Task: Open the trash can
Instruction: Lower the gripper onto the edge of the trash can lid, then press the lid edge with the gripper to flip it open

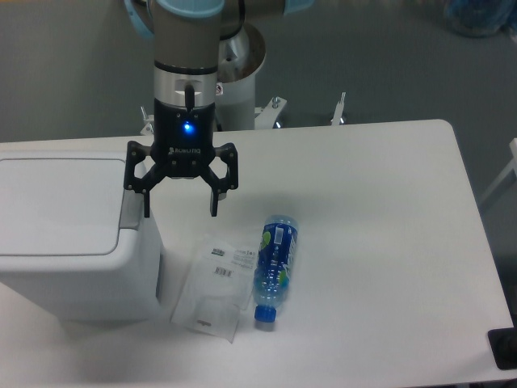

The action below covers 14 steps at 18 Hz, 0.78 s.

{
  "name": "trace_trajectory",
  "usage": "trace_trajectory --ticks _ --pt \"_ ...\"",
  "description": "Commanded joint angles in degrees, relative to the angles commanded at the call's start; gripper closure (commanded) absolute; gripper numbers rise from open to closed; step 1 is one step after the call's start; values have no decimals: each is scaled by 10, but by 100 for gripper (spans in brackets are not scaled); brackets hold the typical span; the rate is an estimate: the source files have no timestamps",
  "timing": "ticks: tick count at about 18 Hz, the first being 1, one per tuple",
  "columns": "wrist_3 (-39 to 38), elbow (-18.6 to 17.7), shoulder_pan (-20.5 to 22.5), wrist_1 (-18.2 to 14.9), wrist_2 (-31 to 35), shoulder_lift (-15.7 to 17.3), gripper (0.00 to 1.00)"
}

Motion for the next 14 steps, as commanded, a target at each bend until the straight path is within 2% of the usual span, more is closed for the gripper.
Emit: trace_trajectory --ticks 14 --pt "3 -3 -7 0 0 2 0"
